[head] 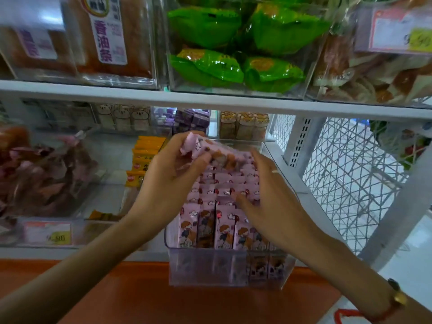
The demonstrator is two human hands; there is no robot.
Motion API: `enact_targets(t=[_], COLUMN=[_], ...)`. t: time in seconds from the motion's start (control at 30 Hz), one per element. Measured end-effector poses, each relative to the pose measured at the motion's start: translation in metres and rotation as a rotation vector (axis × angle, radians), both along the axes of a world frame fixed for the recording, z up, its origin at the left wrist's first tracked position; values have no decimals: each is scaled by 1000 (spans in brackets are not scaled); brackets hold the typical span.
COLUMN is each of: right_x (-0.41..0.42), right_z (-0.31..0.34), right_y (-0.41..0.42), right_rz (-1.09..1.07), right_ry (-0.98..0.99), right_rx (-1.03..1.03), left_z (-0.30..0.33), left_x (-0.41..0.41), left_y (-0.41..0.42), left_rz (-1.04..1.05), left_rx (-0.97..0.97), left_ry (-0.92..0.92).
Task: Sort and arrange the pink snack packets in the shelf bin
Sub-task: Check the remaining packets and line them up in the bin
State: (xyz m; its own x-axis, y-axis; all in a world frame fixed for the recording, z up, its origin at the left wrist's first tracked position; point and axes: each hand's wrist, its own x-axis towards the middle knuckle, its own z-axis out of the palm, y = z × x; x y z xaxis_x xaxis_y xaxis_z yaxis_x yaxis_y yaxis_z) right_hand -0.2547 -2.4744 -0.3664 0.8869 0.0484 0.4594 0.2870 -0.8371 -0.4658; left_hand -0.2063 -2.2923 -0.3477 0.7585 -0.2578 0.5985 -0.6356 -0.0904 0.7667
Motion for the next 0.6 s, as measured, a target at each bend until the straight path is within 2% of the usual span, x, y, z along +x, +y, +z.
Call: enact_targets(t=[0.07,0.17,0.3,0.47,0.53,0.6], right_x=[-4,-9,-13,-24,-27,-33], right_z=[-2,-4,-3,-1,-3,-5], right_y=[0,0,3,2,-2,-5], right_rz=[-6,54,116,150,182,181], right_ry=[28,64,88,0,-16,2], right_rx=[-151,-340,-355,-335,-342,-413], left_z=[6,10,11,13,13,12], left_x=[19,52,81,106,116,121], left_y=[-8,-24,-45,-52,-58,-68], left_rz=[78,160,179,130,98,78], left_rx=[23,257,524,817,867,821], left_ry=[3,11,-87,-145,-129,-103])
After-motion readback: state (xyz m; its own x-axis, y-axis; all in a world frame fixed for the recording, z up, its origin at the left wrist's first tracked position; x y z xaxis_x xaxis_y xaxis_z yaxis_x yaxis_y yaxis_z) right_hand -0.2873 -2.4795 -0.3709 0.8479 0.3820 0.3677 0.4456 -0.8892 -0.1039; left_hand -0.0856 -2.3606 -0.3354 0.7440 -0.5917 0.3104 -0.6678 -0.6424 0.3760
